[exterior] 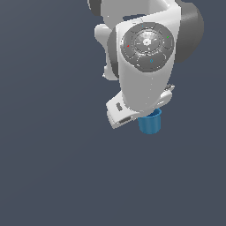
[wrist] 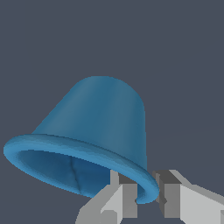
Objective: Pick up the object and move it to a goal position.
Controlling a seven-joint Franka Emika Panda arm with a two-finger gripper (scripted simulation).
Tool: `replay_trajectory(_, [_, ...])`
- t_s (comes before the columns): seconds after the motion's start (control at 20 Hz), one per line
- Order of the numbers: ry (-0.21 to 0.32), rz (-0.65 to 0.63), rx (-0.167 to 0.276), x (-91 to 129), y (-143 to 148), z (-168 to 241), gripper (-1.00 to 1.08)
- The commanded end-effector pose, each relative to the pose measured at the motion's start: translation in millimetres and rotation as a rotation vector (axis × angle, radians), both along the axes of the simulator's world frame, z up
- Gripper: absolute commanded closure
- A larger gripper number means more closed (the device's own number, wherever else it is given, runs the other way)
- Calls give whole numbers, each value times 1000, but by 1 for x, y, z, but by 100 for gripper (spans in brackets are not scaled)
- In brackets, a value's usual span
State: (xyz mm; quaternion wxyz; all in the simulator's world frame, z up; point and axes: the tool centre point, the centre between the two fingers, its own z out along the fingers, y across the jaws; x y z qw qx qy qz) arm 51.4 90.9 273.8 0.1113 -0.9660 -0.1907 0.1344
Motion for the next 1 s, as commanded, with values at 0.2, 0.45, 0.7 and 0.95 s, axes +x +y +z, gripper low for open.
replay_trajectory(0.2, [-144, 97, 45, -6, 13, 57, 108])
replay_trajectory(0.45, [-213, 144, 68, -12, 18, 84, 108])
replay_trajectory(0.7, [-252, 171, 83, -17, 20, 99, 108])
replay_trajectory(0.95, [-264, 179, 89, -19, 20, 104, 108])
